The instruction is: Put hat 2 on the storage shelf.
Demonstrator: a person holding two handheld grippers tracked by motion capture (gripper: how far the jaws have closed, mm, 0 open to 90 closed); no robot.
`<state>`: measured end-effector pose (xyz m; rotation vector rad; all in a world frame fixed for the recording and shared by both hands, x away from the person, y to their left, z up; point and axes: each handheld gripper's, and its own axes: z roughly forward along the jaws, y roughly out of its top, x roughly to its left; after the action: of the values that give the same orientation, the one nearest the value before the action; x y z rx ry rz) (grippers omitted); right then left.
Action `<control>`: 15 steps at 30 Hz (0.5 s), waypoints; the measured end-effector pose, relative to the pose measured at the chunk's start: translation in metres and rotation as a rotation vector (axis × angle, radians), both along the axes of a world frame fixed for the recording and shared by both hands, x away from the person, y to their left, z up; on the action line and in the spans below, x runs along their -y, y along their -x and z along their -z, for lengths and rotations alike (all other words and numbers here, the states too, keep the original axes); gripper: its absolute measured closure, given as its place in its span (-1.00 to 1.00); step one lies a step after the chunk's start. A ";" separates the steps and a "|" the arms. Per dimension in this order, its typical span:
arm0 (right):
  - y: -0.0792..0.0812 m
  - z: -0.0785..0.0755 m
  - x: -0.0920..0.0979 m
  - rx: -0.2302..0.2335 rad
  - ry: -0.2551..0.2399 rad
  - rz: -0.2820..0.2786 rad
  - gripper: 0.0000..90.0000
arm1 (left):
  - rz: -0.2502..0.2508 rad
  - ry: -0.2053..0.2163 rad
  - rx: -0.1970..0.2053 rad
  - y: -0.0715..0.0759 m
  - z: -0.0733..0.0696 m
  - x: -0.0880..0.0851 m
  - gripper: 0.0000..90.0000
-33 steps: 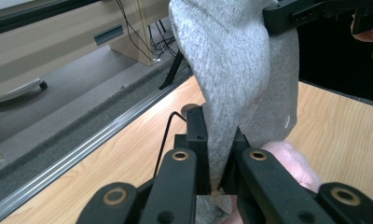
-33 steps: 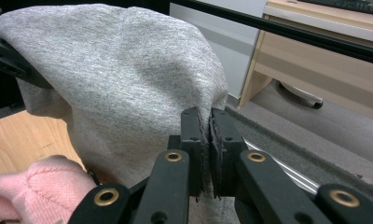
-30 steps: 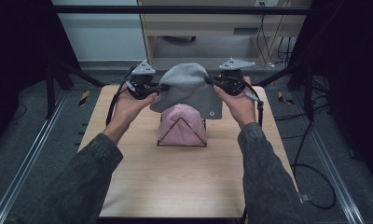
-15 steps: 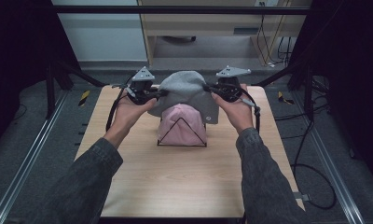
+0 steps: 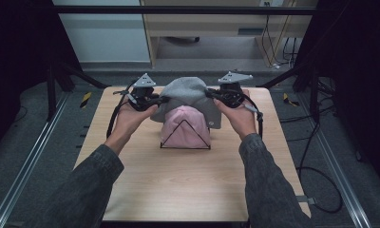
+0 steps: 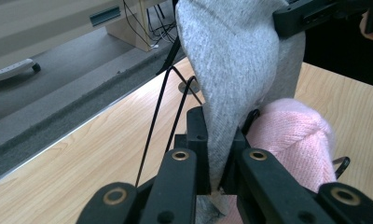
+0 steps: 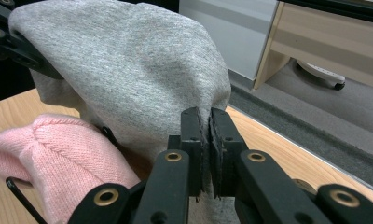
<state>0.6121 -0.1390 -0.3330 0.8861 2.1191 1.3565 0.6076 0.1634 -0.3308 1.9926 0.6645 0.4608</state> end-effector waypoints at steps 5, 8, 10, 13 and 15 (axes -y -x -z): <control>0.001 0.000 0.000 -0.001 0.001 0.000 0.90 | -0.001 0.004 -0.003 0.000 0.002 0.000 0.92; 0.001 0.003 0.001 -0.004 0.004 -0.001 0.90 | 0.000 0.001 -0.004 0.001 0.004 0.000 0.92; 0.002 0.004 0.001 -0.008 0.002 -0.001 0.90 | -0.001 0.002 -0.010 0.001 0.007 0.000 0.92; 0.003 0.008 0.001 -0.013 0.016 -0.002 0.90 | -0.004 -0.006 -0.018 0.001 0.013 -0.001 0.92; 0.003 0.009 0.001 -0.014 0.012 -0.003 0.90 | -0.003 -0.004 -0.027 0.000 0.015 -0.001 0.92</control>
<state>0.6092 -0.1397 -0.3419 0.8905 2.1376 1.3413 0.6074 0.1640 -0.3455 2.0048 0.6841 0.4382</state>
